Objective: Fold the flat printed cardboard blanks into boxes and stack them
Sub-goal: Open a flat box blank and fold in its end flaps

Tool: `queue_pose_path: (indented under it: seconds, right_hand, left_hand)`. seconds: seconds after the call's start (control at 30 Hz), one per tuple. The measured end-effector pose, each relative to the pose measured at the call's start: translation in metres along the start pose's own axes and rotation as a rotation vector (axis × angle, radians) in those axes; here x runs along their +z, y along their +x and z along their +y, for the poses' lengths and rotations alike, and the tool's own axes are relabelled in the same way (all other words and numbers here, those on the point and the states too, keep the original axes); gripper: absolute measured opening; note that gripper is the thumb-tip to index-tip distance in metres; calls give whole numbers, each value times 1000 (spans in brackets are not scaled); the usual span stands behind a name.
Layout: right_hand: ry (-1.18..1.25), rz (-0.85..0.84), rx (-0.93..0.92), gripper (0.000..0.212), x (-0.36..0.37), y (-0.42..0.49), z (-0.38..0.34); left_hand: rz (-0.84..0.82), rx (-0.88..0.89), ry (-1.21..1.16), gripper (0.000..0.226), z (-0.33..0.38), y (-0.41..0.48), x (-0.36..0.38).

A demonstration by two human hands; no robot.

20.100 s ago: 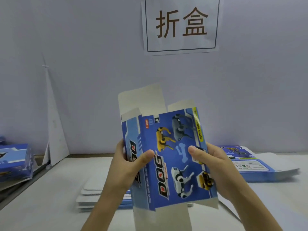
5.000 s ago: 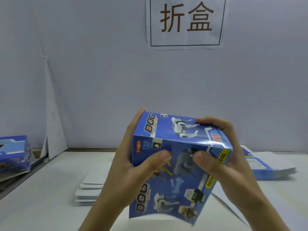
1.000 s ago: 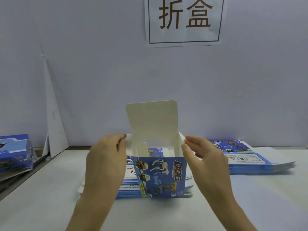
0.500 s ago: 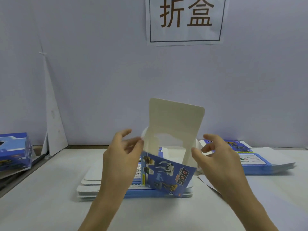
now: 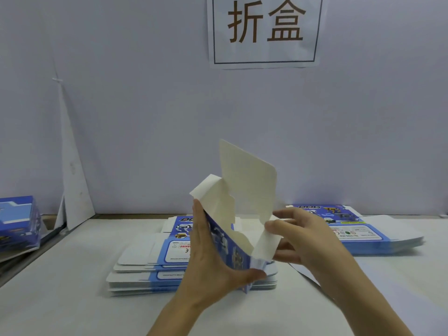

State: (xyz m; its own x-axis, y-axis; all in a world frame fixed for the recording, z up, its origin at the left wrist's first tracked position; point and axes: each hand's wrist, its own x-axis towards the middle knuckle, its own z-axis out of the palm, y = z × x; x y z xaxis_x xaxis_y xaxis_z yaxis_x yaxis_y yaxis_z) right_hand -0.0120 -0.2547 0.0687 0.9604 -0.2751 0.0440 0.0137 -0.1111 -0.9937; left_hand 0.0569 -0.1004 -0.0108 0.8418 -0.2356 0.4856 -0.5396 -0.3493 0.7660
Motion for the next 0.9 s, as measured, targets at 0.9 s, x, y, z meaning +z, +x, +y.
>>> queue_pose_path:
  seconds: [0.9]
  right_hand:
    - [441, -36, 377, 8, -7, 63, 48]
  left_hand:
    - [84, 157, 111, 125, 1, -12, 4]
